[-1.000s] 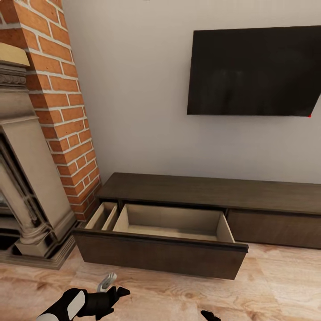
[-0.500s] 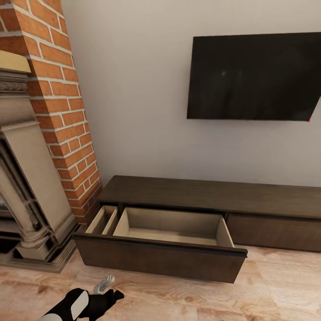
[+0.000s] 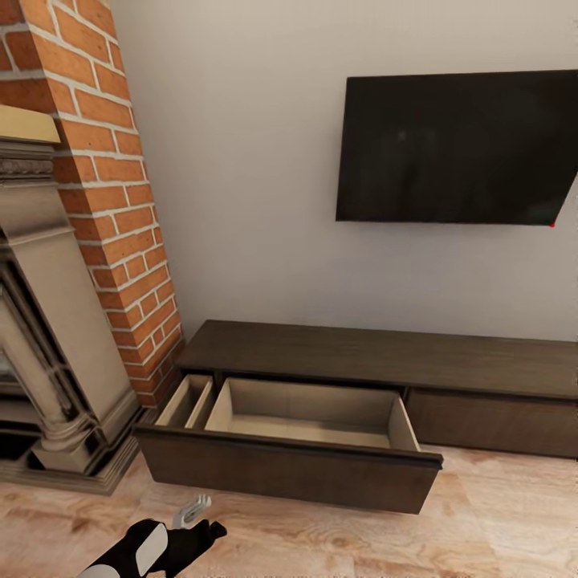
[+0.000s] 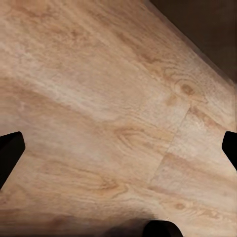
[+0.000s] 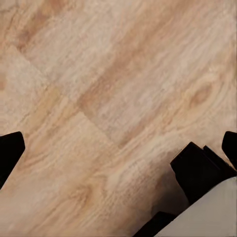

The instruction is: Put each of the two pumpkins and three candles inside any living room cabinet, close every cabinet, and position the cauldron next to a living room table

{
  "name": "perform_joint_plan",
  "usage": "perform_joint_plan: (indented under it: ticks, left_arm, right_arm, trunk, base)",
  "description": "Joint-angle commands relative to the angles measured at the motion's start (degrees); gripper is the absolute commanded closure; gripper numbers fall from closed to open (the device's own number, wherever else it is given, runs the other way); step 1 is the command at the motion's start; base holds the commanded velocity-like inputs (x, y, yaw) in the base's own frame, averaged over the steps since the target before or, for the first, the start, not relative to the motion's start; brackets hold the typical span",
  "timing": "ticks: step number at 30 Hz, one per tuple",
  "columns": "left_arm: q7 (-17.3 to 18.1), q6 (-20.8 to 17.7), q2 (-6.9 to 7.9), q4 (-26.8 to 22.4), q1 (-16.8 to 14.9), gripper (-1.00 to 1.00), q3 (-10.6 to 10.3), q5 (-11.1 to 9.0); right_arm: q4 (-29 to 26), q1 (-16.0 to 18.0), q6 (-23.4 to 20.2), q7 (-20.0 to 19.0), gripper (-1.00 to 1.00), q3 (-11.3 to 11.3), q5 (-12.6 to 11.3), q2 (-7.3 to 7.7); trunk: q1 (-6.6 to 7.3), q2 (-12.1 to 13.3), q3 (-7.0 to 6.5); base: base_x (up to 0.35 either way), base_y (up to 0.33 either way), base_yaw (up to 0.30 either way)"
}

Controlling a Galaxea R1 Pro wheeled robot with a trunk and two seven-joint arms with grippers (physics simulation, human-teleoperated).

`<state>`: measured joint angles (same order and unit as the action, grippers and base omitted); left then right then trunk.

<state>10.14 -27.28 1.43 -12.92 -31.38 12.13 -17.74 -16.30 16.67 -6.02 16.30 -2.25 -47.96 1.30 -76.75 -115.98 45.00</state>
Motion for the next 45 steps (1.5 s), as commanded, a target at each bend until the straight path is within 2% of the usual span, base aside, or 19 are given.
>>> perform_joint_plan:
  ticks: [1,3,9,15,24,34,40,45]
  left_arm:
    - [-0.32,0.24,-0.01,0.0,0.0,-1.0,-0.01,0.0]
    - [-1.25,0.55,-0.02,0.01,0.0,-1.0,-0.01,-0.07]
    - [-2.3,0.88,-0.03,0.08,0.01,-1.0,0.02,-0.26]
    - [-2.39,0.89,-0.08,0.09,0.0,-1.0,0.0,-0.28]
    - [-2.4,0.88,-0.06,0.09,0.0,-1.0,-0.01,-0.28]
    - [-2.41,0.85,-0.03,0.09,0.0,-1.0,0.04,-0.28]
    - [-2.45,0.84,-0.05,0.09,0.01,-1.0,0.04,-0.28]
    - [-2.48,0.88,0.0,0.09,0.0,-1.0,0.07,-0.31]
  right_arm:
    - [-0.23,-0.02,0.11,0.27,-1.0,0.35,1.47,-0.12]
    - [-0.93,-0.04,0.23,0.55,-1.0,0.75,3.03,-0.25]
    - [-2.98,-0.05,0.34,0.76,-1.0,1.07,4.12,-0.38]
    - [-3.19,-0.05,0.52,0.81,-1.0,1.53,4.31,-0.9]
    - [-3.28,-0.05,0.64,0.88,-1.0,5.48,4.37,-1.58]
    - [-3.3,-0.05,0.66,0.91,-1.0,6.27,4.37,-2.81]
    - [-3.42,-0.05,0.64,0.97,-1.0,8.69,4.37,-3.02]
    - [-3.47,-0.05,0.58,1.01,-1.0,9.14,4.37,-3.18]
  trunk:
    - [0.23,0.41,-0.18]
    - [0.67,1.22,-0.54]
    - [1.98,3.62,-1.63]
    - [3.3,6.03,-2.8]
    - [5.28,9.64,-4.49]
    - [7.47,13.65,-6.28]
    - [8.79,16.06,-7.36]
    - [9.89,18.06,-8.24]
  base:
    - [-0.214,0.0,0.0]
    - [-0.267,0.0,0.0]
    - [-0.205,0.0,0.067]
    - [-0.028,0.0,0.25]
    - [-0.002,0.0,0.283]
    - [0.0,0.0,0.288]
    - [0.0,0.0,0.289]
    - [0.0,0.0,0.289]
